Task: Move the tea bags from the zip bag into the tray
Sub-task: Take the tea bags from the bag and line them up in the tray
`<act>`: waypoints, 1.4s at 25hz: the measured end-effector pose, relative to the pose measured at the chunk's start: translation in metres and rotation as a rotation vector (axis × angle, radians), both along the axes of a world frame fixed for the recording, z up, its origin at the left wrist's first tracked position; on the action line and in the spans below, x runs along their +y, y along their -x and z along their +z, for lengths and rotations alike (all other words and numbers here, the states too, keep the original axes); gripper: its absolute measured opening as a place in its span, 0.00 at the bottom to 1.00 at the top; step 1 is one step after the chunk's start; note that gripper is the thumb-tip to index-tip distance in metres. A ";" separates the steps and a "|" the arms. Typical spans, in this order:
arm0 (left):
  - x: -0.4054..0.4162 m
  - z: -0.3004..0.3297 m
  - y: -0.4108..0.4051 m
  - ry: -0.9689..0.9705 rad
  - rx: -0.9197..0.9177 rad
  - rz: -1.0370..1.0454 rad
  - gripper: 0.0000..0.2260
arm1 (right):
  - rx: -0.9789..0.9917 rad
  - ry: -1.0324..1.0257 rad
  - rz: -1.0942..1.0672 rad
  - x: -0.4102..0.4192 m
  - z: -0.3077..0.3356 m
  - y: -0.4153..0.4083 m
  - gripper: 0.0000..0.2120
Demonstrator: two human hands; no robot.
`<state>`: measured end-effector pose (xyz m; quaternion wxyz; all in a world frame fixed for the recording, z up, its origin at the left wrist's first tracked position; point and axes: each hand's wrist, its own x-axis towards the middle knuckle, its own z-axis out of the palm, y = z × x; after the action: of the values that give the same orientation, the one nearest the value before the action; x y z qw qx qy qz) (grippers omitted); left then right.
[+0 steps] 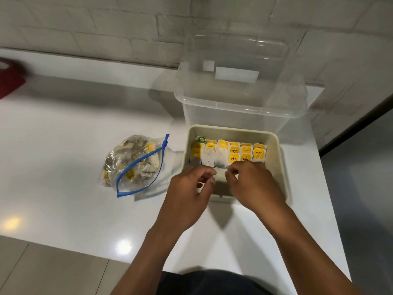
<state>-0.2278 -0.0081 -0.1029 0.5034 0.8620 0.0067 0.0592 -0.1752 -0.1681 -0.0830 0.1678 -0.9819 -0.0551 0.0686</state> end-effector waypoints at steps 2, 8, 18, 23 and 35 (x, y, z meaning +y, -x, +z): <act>0.009 0.006 0.006 -0.016 -0.037 0.040 0.07 | -0.050 -0.043 0.066 0.019 0.013 0.015 0.11; 0.056 0.017 0.033 -0.053 -0.032 0.220 0.07 | -0.074 -0.237 0.263 0.089 0.025 0.037 0.09; 0.135 -0.001 0.040 -0.049 0.213 0.296 0.20 | 0.027 -0.147 0.303 0.198 -0.019 0.010 0.15; 0.157 -0.015 0.031 -0.092 0.215 0.189 0.21 | 0.057 0.051 0.259 0.217 -0.030 0.001 0.11; 0.174 -0.024 0.019 -0.150 0.130 0.112 0.21 | -0.048 0.032 0.136 0.225 -0.031 0.000 0.09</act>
<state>-0.2472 0.1660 -0.1264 0.4320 0.8975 0.0830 0.0313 -0.1752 0.0573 -0.1139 0.1459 -0.9798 -0.1243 0.0572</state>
